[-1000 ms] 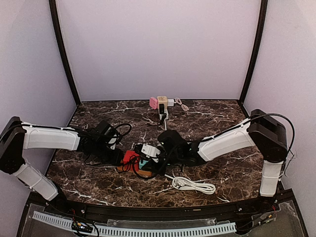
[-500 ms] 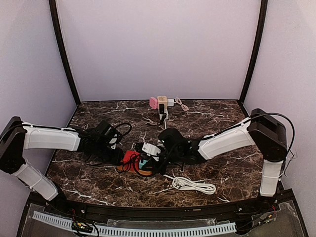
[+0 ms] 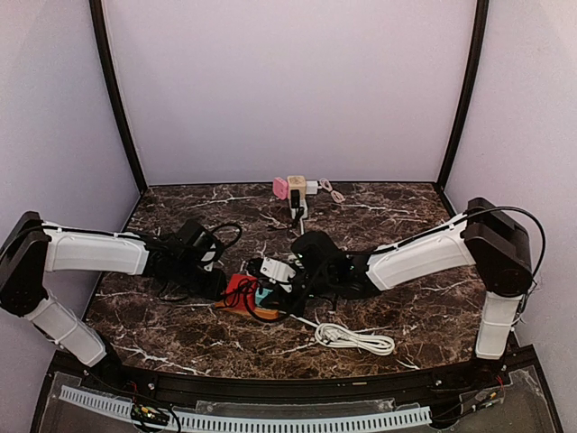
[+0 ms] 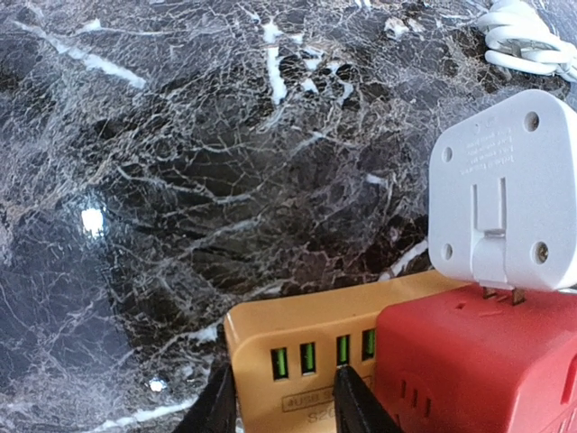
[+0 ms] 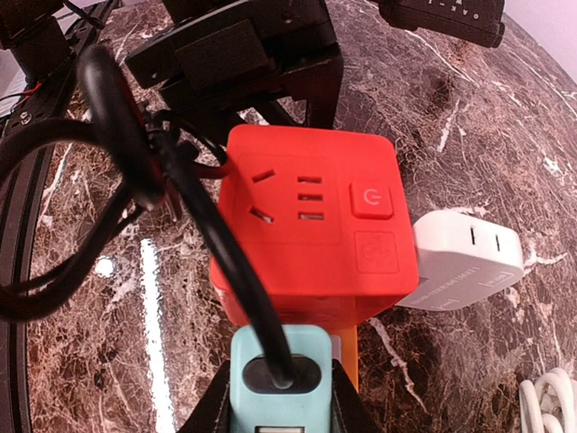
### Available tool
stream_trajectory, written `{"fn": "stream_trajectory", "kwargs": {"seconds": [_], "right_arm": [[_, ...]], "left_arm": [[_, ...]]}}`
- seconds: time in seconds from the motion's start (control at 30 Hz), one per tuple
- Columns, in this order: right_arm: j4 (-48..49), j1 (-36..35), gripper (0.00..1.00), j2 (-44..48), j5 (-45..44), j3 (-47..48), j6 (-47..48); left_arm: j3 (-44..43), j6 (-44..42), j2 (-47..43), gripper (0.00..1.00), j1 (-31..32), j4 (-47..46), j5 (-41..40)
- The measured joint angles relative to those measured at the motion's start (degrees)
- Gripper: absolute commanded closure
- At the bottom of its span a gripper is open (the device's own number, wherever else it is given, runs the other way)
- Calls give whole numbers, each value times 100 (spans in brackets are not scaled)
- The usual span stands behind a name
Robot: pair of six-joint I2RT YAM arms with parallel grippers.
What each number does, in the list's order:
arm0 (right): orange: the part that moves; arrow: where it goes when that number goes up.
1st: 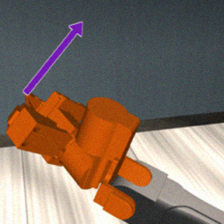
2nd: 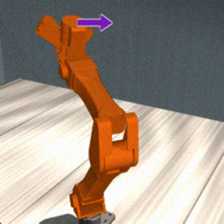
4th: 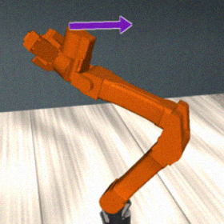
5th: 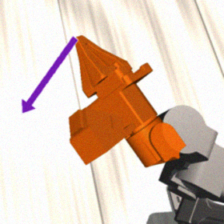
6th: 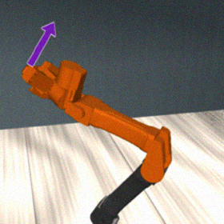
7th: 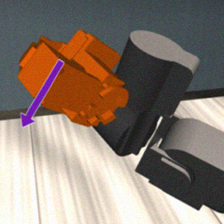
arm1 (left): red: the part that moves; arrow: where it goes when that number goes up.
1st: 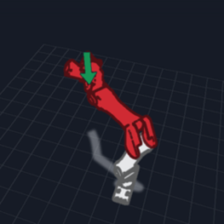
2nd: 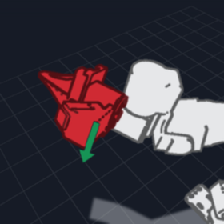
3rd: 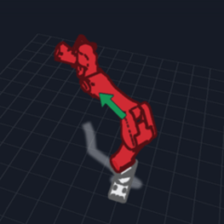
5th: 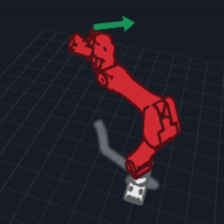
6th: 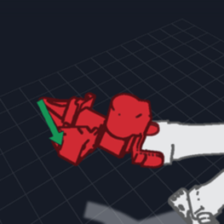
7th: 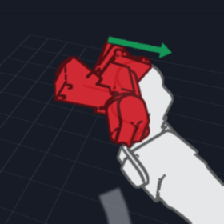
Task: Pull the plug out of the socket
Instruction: Remove the plug from the socket.
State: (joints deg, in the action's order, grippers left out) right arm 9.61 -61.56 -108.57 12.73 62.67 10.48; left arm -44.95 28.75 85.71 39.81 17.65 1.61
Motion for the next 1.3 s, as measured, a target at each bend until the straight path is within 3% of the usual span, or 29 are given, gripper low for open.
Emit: {"fn": "stream_trajectory", "kwargs": {"seconds": [0.53, 0.87, 1.1, 1.3], "right_arm": [[-256, 13, 100, 472, 4, -129, -90], [-332, 61, 100, 907, 81, -254, -323], [-341, 223, 100, 1276, 306, -236, -686], [-494, 356, 100, 1303, 398, 151, -1172]], "left_arm": [[-109, -2, 52, 61, 22, 85, -96], [-173, -17, -151, 42, 22, 562, -402], [-396, -61, -973, 21, 20, 1121, -874], [-710, -160, -1991, 17, 20, 1515, -1547]]}}
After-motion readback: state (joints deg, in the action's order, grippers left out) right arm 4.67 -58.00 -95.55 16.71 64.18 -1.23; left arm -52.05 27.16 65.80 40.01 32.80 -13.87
